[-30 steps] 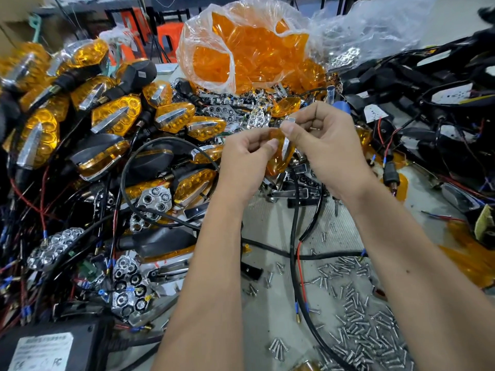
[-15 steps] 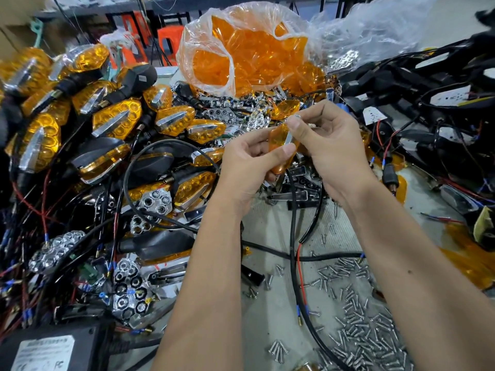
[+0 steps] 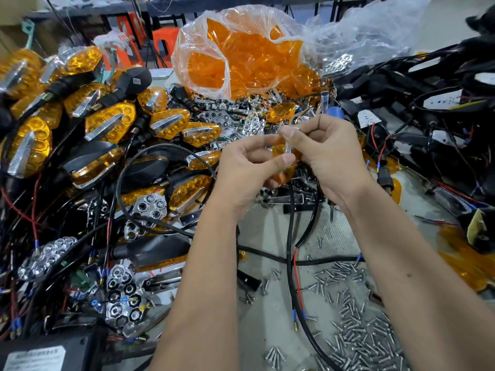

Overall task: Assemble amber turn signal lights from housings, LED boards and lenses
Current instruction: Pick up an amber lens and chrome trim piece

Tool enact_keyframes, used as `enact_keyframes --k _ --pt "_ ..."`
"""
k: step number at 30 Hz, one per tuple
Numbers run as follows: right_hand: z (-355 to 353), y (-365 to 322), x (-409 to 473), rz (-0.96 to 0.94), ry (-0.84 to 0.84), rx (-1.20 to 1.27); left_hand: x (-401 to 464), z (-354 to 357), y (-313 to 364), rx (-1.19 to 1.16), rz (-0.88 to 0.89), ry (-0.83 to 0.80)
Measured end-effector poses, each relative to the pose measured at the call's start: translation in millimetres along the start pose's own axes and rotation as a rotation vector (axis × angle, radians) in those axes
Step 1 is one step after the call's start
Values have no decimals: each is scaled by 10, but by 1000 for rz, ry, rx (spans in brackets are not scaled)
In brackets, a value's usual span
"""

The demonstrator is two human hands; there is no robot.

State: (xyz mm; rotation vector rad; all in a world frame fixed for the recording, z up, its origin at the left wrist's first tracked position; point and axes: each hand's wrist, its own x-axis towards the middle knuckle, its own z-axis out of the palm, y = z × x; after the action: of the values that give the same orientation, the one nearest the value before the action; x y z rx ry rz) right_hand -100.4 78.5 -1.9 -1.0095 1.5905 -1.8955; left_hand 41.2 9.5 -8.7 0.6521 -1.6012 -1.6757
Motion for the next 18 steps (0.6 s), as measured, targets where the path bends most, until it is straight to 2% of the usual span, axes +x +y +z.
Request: enact_keyframes --k 6,11,14,18 --pt "6 -31 -18 17 -46 70 17 -41 15 -89 -185 -21" --pt "9 -63 -27 6 -29 108 9 -69 25 -61 -168 -52" --pt "-2 -73 -27 5 -10 112 3 -81 33 -126 -187 -80" --pt "-37 -58 -6 6 -11 155 13 -84 52 -120 -195 -13"
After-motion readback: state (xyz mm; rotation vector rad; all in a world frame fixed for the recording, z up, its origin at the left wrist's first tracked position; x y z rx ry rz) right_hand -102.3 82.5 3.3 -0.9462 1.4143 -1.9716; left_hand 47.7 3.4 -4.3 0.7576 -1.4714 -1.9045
